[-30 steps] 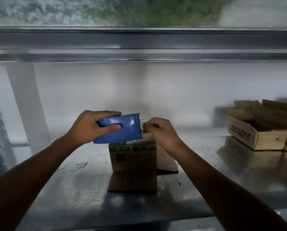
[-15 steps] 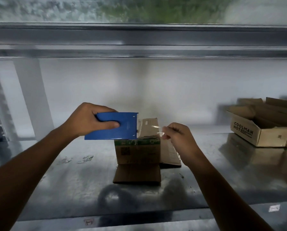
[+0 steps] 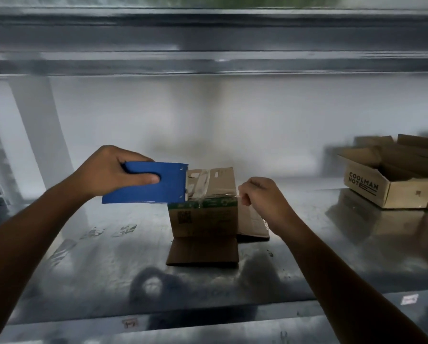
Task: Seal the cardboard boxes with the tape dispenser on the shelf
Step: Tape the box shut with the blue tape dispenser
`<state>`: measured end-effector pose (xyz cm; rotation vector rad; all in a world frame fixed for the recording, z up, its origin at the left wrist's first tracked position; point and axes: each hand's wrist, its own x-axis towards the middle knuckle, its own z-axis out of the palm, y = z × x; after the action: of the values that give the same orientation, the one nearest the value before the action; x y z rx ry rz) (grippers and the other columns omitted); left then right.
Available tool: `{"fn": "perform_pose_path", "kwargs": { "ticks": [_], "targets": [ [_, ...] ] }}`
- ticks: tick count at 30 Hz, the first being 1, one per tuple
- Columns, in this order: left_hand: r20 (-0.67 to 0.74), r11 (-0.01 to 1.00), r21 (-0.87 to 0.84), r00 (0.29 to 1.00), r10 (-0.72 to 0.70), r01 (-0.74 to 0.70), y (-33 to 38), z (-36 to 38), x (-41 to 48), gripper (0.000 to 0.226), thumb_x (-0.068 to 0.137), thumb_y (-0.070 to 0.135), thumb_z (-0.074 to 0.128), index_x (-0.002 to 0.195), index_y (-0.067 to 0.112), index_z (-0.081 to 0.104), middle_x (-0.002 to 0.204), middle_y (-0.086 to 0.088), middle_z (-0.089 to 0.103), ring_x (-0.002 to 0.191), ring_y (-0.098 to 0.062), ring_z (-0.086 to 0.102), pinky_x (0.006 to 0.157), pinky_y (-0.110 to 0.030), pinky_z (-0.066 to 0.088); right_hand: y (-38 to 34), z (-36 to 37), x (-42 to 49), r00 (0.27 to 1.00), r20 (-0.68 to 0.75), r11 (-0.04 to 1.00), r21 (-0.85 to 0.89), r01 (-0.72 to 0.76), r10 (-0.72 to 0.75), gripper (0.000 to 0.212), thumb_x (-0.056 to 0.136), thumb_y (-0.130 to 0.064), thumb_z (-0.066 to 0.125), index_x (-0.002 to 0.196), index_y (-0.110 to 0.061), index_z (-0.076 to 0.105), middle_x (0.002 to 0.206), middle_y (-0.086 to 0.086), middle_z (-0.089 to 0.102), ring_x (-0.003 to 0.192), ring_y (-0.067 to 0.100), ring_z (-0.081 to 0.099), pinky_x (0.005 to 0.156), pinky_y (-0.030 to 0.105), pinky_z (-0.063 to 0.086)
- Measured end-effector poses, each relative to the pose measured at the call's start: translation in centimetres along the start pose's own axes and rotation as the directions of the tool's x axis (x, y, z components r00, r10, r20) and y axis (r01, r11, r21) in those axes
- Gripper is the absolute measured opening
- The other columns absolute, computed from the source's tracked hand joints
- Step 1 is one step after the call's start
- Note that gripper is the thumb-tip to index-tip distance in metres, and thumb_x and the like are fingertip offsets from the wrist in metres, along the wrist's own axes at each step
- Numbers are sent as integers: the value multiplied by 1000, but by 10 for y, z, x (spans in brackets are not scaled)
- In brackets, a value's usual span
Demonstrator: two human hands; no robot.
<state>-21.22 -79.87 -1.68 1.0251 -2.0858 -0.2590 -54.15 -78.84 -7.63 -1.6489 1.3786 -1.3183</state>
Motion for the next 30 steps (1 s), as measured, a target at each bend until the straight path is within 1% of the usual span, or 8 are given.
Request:
{"fn": "perform_pose_path", "kwargs": {
  "ticks": [7, 10, 14, 18, 21, 24, 26, 30],
  "targets": [
    [19, 998, 34, 999, -50, 50, 2, 2, 9, 31, 69, 57, 76, 98, 48, 78, 93, 16, 78, 83, -8, 74, 76, -38, 63, -3, -1, 10, 997, 24, 997, -15, -80, 80, 16, 86, -3, 54, 71, -4, 59, 67, 15, 51, 64, 24, 46, 63, 33, 37],
    [23, 998, 57, 999, -43, 41, 2, 4, 8, 32, 70, 59, 74, 100, 49, 76, 92, 18, 78, 81, -7, 74, 76, -40, 63, 1, 0, 13, 990, 28, 990, -13, -139, 139, 16, 86, -3, 55, 71, -1, 61, 58, 7, 56, 61, 24, 50, 61, 29, 40],
    [29, 997, 55, 998, -62, 60, -3, 8, 6, 31, 70, 59, 74, 99, 49, 77, 92, 17, 78, 81, -7, 74, 75, -39, 62, 13, 7, 20, 979, 41, 977, -85, -198, 202, 14, 84, 3, 53, 73, -1, 61, 67, 13, 58, 65, 26, 52, 63, 29, 42],
    [26, 998, 26, 998, -64, 63, -8, 10, 8, 26, 70, 61, 74, 95, 53, 77, 92, 17, 78, 80, -6, 74, 73, -32, 61, 26, 5, 19, 987, 81, 990, -37, -134, 136, 20, 89, -13, 51, 72, -14, 61, 59, -5, 57, 52, 9, 51, 47, 18, 42],
    [40, 997, 17, 997, -69, 69, -10, 11, 9, 30, 71, 69, 75, 95, 51, 77, 91, 16, 78, 79, -7, 74, 71, -33, 61, 31, 6, 16, 990, 124, 992, -106, -62, 75, 25, 95, -12, 48, 72, -14, 58, 66, -2, 56, 56, 11, 53, 53, 21, 42],
    [48, 997, 3, 996, -78, 78, -12, 12, 10, 35, 69, 71, 77, 95, 49, 78, 92, 14, 78, 79, -9, 75, 72, -36, 62, 33, 7, 13, 987, 161, 983, -185, 21, 10, 35, 102, -8, 48, 67, -13, 51, 71, 4, 54, 60, 12, 58, 55, 16, 46],
    [48, 996, -15, 995, -83, 84, -14, 13, 10, 28, 71, 63, 76, 95, 48, 78, 93, 14, 78, 80, -9, 75, 75, -38, 62, 37, 4, 11, 982, 186, 990, -144, 0, 27, 35, 105, -20, 46, 73, -9, 53, 70, 5, 58, 56, 7, 59, 54, 15, 45],
    [54, 998, -27, 997, -63, 64, -17, 13, 8, 25, 72, 55, 74, 96, 49, 78, 95, 14, 78, 83, -9, 75, 76, -34, 61, 45, 0, 9, 967, 256, 976, -213, 37, 19, 46, 106, -39, 43, 88, 0, 61, 73, 3, 64, 68, 13, 60, 68, 30, 44]
  ]
}}
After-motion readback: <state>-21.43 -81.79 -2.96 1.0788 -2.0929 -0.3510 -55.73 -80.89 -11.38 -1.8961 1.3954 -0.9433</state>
